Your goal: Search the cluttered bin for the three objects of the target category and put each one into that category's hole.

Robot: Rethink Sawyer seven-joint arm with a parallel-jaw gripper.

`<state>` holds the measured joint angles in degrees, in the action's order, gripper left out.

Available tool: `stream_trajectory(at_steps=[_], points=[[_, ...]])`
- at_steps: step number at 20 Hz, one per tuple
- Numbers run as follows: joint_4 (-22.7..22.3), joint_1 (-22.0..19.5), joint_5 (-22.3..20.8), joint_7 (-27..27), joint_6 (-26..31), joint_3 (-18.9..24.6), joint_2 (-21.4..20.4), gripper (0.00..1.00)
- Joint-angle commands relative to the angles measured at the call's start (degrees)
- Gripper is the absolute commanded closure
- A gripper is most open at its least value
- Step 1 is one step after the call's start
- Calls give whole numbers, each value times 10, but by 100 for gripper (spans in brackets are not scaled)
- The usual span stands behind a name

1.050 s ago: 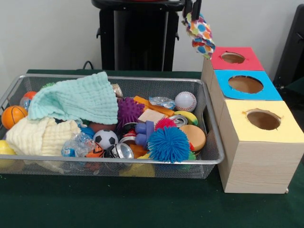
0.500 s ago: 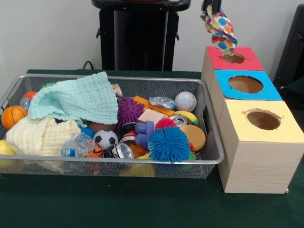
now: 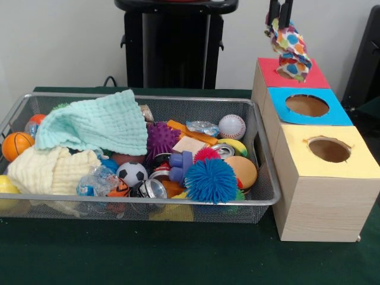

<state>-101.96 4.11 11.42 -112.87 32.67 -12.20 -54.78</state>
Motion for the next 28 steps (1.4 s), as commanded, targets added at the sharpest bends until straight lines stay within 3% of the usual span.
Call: stream_trajectory(at_steps=[1,16,28], points=[[40,-2,26,-150,-17,7,61,100],[66,34,54,-168,-18,-22,93,100],[143,70,79,-188,6,-63,156,100]])
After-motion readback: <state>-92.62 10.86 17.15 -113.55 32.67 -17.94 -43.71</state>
